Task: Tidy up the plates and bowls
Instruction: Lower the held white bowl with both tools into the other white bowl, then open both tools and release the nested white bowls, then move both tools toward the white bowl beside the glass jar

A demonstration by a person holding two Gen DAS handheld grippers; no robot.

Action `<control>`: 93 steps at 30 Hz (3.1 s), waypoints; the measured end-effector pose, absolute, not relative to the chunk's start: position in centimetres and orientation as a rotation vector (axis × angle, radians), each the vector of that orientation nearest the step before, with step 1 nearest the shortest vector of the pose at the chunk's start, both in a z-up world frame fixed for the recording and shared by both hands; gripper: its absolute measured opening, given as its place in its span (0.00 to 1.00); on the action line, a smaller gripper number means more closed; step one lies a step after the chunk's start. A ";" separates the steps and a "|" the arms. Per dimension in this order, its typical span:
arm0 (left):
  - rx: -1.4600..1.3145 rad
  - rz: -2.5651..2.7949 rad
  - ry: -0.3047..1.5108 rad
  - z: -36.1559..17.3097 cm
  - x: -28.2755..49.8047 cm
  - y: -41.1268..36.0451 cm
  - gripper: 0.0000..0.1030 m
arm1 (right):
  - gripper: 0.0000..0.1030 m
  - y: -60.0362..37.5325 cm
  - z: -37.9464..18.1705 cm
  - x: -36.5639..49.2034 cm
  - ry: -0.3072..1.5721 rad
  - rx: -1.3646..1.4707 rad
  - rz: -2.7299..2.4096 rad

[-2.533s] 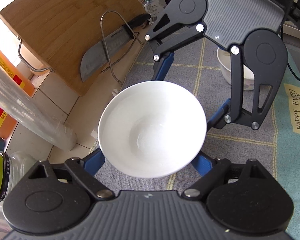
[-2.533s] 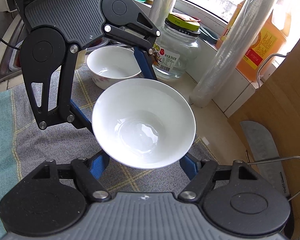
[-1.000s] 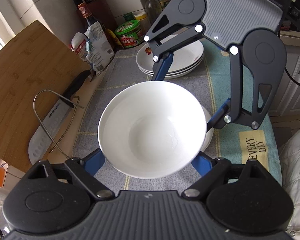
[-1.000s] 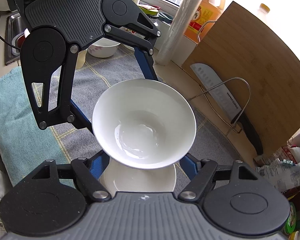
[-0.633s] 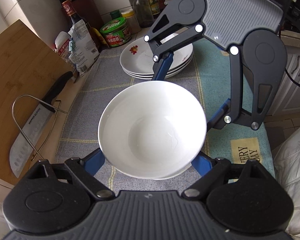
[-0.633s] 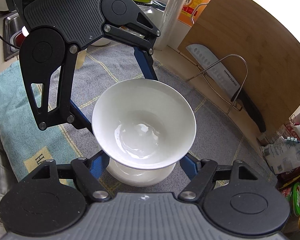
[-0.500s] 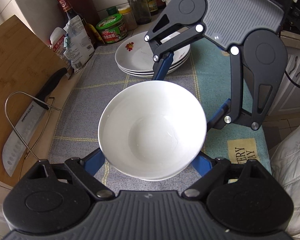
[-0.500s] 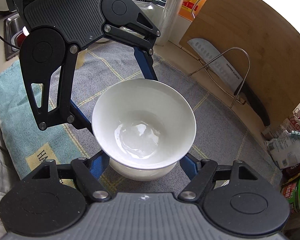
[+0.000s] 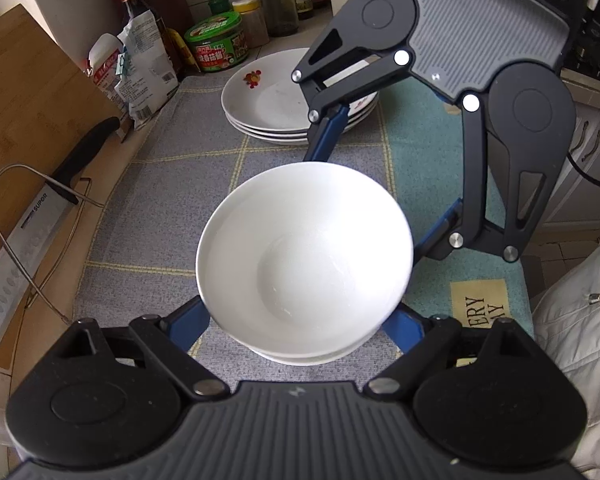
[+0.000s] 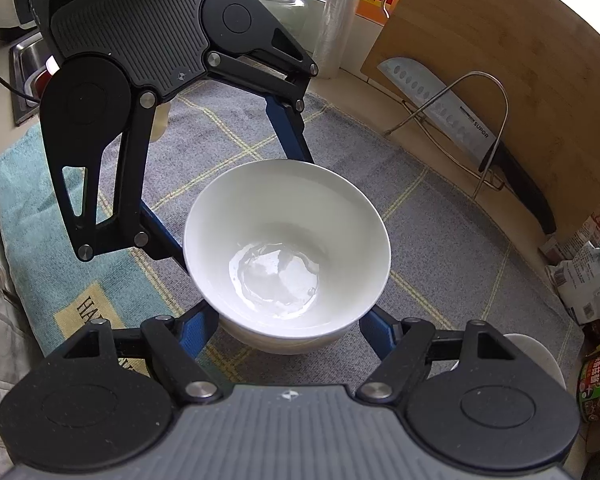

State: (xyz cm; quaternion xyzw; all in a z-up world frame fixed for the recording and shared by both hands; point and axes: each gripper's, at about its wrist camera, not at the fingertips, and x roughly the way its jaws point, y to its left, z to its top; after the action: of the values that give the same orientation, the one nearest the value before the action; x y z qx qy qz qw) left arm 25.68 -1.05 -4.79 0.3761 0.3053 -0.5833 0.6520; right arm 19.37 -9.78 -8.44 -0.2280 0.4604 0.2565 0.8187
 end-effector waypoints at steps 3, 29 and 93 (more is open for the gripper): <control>0.845 -1.335 0.711 -4.9 26.1 -1.1 0.89 | 0.79 -10.0 -8.5 19.6 0.993 -0.460 0.553; 0.792 -1.350 0.778 -6.2 26.2 -0.9 0.92 | 1.00 -9.7 -9.2 19.7 0.981 -0.443 0.528; 0.368 -0.680 0.863 -8.3 29.8 31.6 0.96 | 1.00 14.6 -10.2 25.9 0.879 -0.249 0.317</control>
State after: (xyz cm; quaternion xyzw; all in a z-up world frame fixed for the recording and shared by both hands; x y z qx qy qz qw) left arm 29.84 31.59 -8.29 0.1739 0.4076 -0.3214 0.8369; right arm 25.88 14.65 -10.18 -0.1198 0.4227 0.1523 0.8853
